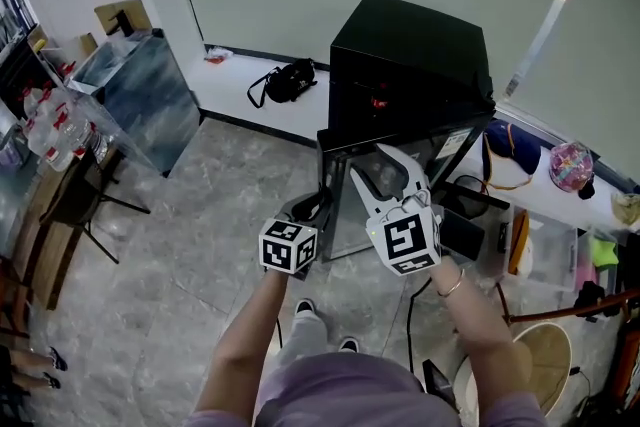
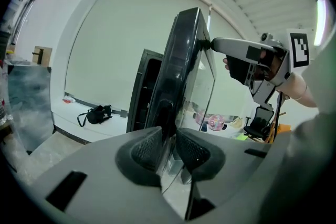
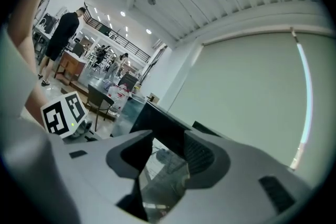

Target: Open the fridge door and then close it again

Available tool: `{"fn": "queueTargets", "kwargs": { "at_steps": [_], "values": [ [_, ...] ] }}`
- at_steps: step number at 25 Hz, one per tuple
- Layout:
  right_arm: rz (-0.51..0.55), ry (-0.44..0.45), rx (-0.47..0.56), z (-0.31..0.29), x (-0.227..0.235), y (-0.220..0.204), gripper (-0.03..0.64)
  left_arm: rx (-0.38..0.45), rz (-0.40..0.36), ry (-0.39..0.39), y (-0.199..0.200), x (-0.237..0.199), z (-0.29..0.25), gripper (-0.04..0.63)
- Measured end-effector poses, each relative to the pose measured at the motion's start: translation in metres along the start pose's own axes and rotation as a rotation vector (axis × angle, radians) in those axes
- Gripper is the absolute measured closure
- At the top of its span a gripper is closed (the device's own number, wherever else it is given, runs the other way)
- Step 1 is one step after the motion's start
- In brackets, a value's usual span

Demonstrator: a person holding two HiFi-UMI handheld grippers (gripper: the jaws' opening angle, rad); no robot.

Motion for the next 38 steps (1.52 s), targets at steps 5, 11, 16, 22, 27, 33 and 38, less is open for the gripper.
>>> {"fn": "queueTargets", "kwargs": {
  "at_steps": [5,11,16,22,27,33,38],
  "values": [
    [0.012,-0.048,-0.034,-0.024,0.005,0.002,0.433,-0.007,-0.018,-0.046,0.013,-0.026,-0.015,0.524],
    [-0.022,-0.088,-0.065,-0.049,0.014,0.005,0.437,-0.021,-0.044,-0.096,0.028,-0.05,-0.034,0.523],
    [-0.038,-0.131,-0.094,-0.068,0.018,0.008,0.44,-0.024,-0.06,-0.142,0.039,-0.069,-0.047,0.522],
    [-0.047,-0.179,-0.141,-0.087,0.023,0.009,0.44,-0.033,-0.109,-0.188,0.05,-0.086,-0.063,0.523],
    [-0.051,-0.215,-0.165,-0.103,0.028,0.01,0.44,-0.034,-0.125,-0.22,0.059,-0.101,-0.076,0.522],
    [-0.06,-0.241,-0.186,-0.12,0.039,0.007,0.439,-0.056,-0.166,-0.248,0.072,-0.111,-0.096,0.522],
    [-0.076,-0.255,-0.206,-0.134,0.046,0.005,0.436,-0.066,-0.17,-0.272,0.081,-0.122,-0.112,0.52]
  ]
}}
Point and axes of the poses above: the fingertips, and each gripper's own axes: z backward along the fingers, x to its right, y out of its top, the point moved 6 cm from there along z, backward along the fingers, and after that the axes turned 6 degrees about -x, right-handed, at the moved point
